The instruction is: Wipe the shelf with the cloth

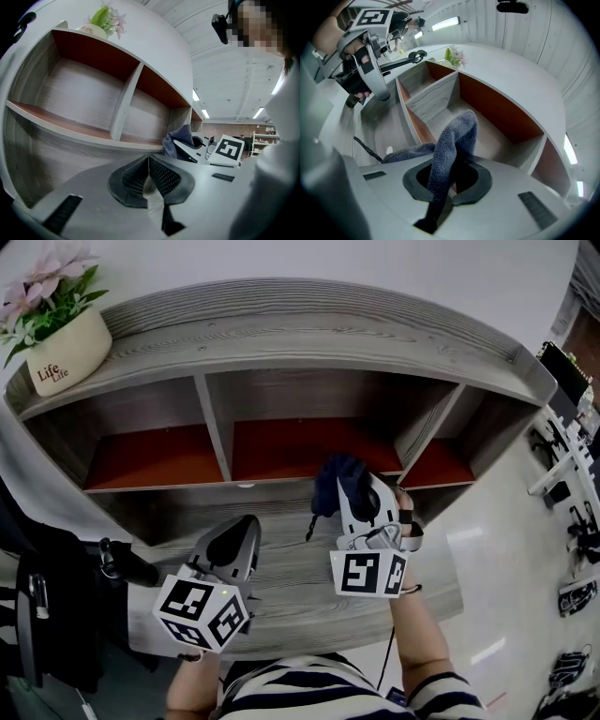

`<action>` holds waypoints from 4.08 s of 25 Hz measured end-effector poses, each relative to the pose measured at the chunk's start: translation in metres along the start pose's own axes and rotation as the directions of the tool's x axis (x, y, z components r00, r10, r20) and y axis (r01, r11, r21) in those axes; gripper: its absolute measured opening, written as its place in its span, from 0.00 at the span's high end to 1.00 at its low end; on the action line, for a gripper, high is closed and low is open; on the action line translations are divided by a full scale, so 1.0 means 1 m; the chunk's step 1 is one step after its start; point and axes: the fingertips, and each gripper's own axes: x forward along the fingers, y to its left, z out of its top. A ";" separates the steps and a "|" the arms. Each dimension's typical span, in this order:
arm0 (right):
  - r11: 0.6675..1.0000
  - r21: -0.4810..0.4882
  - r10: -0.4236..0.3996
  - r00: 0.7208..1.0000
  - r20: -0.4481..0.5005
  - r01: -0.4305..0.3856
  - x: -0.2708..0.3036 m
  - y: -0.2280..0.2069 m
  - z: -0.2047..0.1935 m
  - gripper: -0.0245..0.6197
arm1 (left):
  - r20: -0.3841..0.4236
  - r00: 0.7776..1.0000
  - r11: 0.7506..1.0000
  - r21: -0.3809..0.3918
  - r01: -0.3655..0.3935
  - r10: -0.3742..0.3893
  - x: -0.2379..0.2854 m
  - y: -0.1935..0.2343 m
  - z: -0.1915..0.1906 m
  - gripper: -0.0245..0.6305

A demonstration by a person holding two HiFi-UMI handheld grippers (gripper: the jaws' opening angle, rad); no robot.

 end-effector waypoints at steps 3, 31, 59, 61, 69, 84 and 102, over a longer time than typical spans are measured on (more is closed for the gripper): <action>1.000 0.008 -0.026 0.999 -0.024 0.026 -0.004 -0.012 -0.013 0.89 | -0.007 1.000 1.000 0.005 0.010 -0.010 0.006 -0.005 -0.001 0.94; 0.983 -0.073 -0.178 0.971 -0.159 0.168 -0.030 -0.064 -0.080 0.89 | -0.029 0.997 0.997 0.026 0.076 -0.076 0.034 -0.037 -0.005 0.94; 0.904 0.066 -0.427 0.891 0.153 0.422 -0.051 -0.187 0.034 0.89 | -0.004 0.997 0.997 0.029 0.071 -0.071 0.025 -0.031 0.004 0.94; 0.901 0.073 -0.433 0.889 0.148 0.427 -0.048 -0.192 0.033 0.89 | -0.004 0.998 0.997 0.029 0.070 -0.070 0.025 -0.031 0.004 0.94; 0.884 0.128 -0.464 0.877 0.127 0.449 -0.040 -0.196 0.022 0.89 | -0.001 0.998 0.997 0.030 0.067 -0.067 0.023 -0.030 0.003 0.94; 0.908 0.138 -0.402 0.915 0.031 0.395 -0.041 -0.158 -0.015 0.89 | 0.002 0.998 0.997 0.026 0.067 -0.067 0.020 -0.030 0.003 0.94; 0.903 0.265 -0.311 0.941 -0.135 0.337 -0.044 -0.102 -0.072 0.89 | -0.003 0.998 0.998 0.026 0.063 -0.063 0.017 -0.032 -0.001 0.94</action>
